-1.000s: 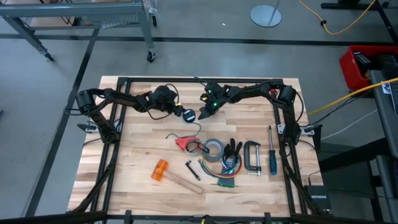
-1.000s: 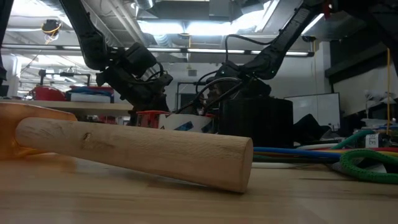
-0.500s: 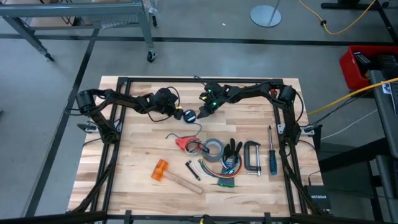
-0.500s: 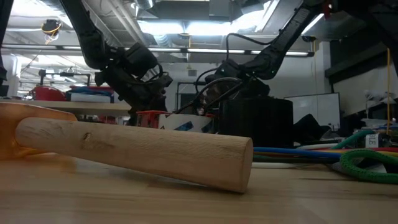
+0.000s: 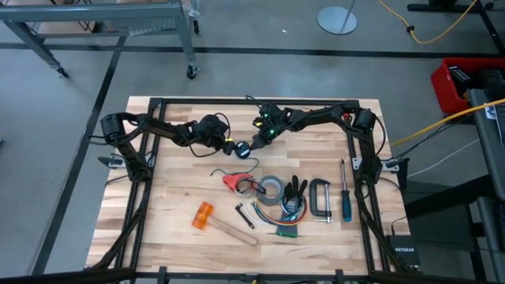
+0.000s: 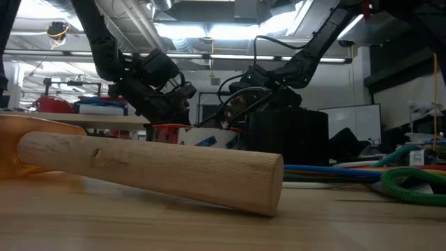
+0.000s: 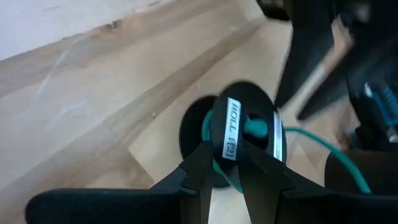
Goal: Coil cords
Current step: Coil the green cable wire on the black spool
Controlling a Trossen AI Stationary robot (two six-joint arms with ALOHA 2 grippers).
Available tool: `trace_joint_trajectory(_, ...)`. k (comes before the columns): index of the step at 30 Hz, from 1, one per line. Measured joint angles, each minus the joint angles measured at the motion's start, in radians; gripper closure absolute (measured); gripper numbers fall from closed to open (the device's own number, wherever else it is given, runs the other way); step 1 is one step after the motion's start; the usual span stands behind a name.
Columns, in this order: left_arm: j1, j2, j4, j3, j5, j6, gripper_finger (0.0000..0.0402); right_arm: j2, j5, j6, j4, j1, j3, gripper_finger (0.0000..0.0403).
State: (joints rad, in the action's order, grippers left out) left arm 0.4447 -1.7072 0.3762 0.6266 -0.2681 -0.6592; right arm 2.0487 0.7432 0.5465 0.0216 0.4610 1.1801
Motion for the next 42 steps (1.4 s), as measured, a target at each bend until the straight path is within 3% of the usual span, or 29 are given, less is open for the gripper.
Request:
trace_joint_trajectory(8,0.000,-0.013,0.075,-0.001,-0.007,0.015,0.0341,0.000,-0.009,-0.005,0.012,-0.024,0.000,0.0322)
trace_joint_trajectory(13,0.000,-0.012,0.063,-0.001,-0.038,0.061,0.0389,0.000,-0.011,-0.005,0.012,-0.023,0.000,0.0322)
trace_joint_trajectory(17,0.000,-0.012,0.058,0.000,-0.047,0.083,0.0396,0.000,-0.015,-0.005,0.045,-0.022,0.000,0.0322)
trace_joint_trajectory(23,0.000,-0.012,0.052,0.000,-0.049,0.091,0.0401,0.000,0.132,-0.003,0.109,-0.002,0.001,0.0322)
trace_joint_trajectory(29,0.002,-0.012,0.053,-0.001,-0.060,0.092,0.0401,0.000,0.214,-0.001,0.111,0.034,0.001,0.0322)
trace_joint_trajectory(35,0.010,-0.012,0.041,-0.002,-0.122,0.091,0.0398,0.000,0.194,-0.001,0.070,0.037,0.001,0.0322)
trace_joint_trajectory(42,0.026,-0.012,0.019,-0.001,-0.120,0.087,0.0354,0.000,0.169,-0.002,0.026,0.036,0.001,0.0322)
